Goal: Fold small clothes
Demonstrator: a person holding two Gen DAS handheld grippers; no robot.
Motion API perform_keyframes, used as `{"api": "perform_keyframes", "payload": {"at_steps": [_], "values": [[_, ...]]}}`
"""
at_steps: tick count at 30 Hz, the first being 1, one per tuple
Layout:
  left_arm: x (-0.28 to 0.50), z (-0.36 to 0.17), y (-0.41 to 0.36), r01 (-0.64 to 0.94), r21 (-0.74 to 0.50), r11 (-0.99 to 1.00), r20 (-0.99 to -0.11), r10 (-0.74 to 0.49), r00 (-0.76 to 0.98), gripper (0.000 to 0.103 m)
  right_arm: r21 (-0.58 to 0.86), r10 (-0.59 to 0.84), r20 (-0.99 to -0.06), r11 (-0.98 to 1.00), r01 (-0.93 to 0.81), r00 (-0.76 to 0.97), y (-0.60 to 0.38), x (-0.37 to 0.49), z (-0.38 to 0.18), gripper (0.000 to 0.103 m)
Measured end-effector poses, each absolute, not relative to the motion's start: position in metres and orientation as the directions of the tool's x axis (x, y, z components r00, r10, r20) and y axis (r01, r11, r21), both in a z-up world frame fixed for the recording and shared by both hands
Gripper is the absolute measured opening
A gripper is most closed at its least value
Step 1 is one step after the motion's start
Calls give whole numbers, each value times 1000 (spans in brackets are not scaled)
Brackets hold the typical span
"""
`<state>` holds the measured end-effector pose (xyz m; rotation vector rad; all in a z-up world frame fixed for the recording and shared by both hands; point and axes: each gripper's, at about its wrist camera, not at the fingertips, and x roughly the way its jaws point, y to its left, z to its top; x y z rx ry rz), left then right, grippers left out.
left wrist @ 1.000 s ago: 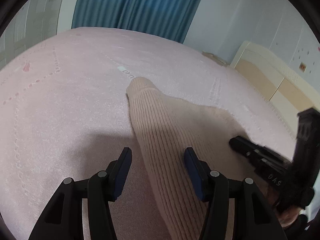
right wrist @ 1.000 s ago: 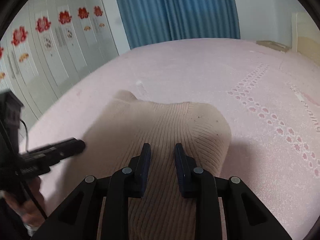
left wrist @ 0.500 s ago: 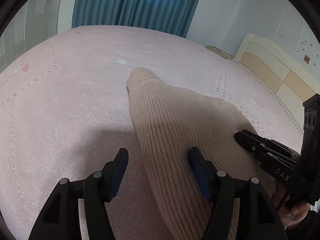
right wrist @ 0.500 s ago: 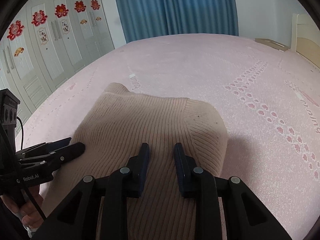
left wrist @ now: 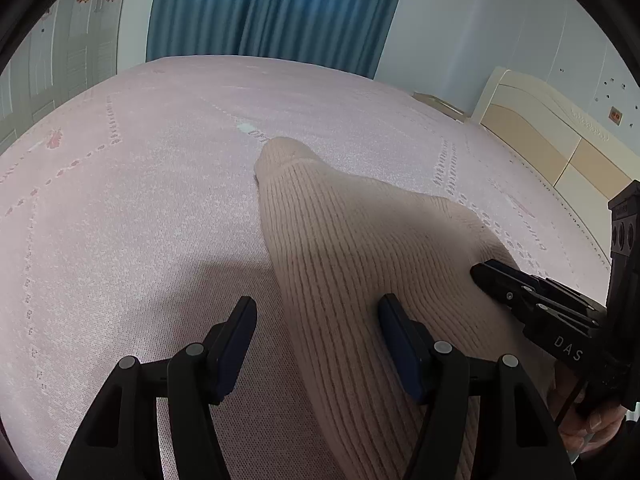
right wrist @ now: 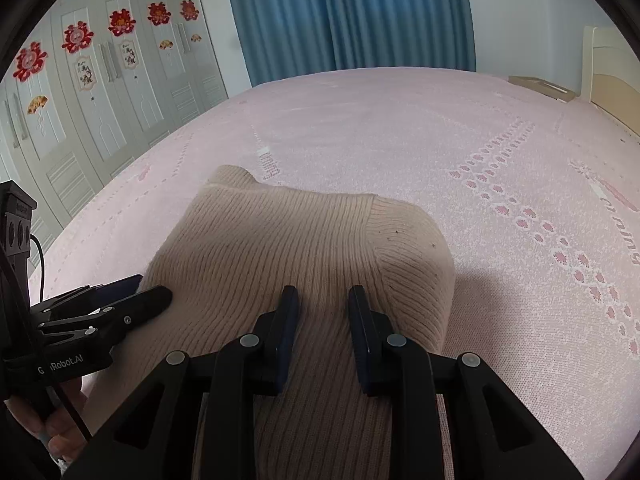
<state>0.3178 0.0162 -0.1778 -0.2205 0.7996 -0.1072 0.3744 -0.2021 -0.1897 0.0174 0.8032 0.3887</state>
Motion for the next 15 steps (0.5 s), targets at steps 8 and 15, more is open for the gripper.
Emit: {"api": "perform_keyframes", "payload": {"at_steps": [8,15], "values": [[303,-157,21,94,-277,956,-617,-251,746,54,205,395,-687,911,-359,609,-213,373,-184,25],[297,-157,10,186,-314,931,-593,-346,727,48,156,358,-669,924,-348,651,-223,368,-177,24]]}}
